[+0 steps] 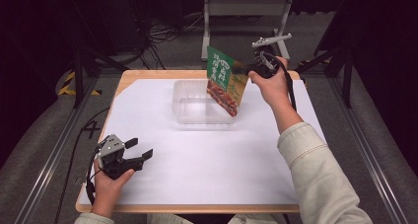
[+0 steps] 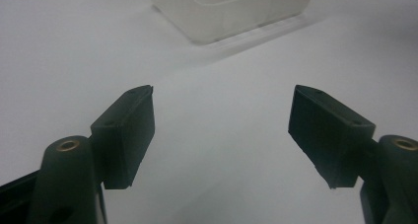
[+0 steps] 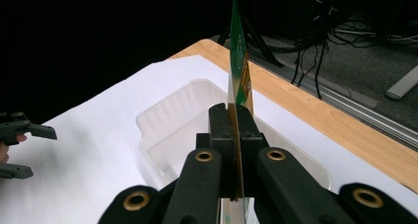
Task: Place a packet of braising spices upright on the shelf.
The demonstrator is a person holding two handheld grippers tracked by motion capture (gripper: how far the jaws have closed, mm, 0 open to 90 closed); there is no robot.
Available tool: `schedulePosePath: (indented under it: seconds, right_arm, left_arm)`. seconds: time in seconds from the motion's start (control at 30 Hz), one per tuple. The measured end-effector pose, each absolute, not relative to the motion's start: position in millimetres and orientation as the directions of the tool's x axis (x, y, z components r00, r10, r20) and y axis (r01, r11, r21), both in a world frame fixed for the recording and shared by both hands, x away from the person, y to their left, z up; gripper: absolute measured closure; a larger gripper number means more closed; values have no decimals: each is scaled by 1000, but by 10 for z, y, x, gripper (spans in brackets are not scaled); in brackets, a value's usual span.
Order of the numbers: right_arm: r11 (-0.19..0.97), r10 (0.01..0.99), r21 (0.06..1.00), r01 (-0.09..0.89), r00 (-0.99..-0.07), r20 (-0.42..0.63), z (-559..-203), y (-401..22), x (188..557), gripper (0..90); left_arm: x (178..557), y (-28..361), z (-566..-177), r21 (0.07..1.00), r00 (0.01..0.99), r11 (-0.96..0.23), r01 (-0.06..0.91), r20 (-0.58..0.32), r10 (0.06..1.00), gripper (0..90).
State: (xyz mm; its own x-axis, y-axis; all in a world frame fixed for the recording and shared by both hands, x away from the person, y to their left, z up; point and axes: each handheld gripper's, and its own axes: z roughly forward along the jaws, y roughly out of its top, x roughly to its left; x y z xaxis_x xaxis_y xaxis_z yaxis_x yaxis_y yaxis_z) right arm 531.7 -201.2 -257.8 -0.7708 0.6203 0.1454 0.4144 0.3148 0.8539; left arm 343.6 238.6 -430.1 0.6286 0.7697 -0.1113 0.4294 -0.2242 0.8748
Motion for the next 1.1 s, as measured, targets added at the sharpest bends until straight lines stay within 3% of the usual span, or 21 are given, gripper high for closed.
schedulePosePath:
  seconds: [1.1]
  right_arm:
    - [279, 677, 828, 487, -711, 190, -2728, -2004, 5387, 891]
  left_arm:
    - [3437, 2377, -4300, 874, 631, -225, 431, -114, 767, 265]
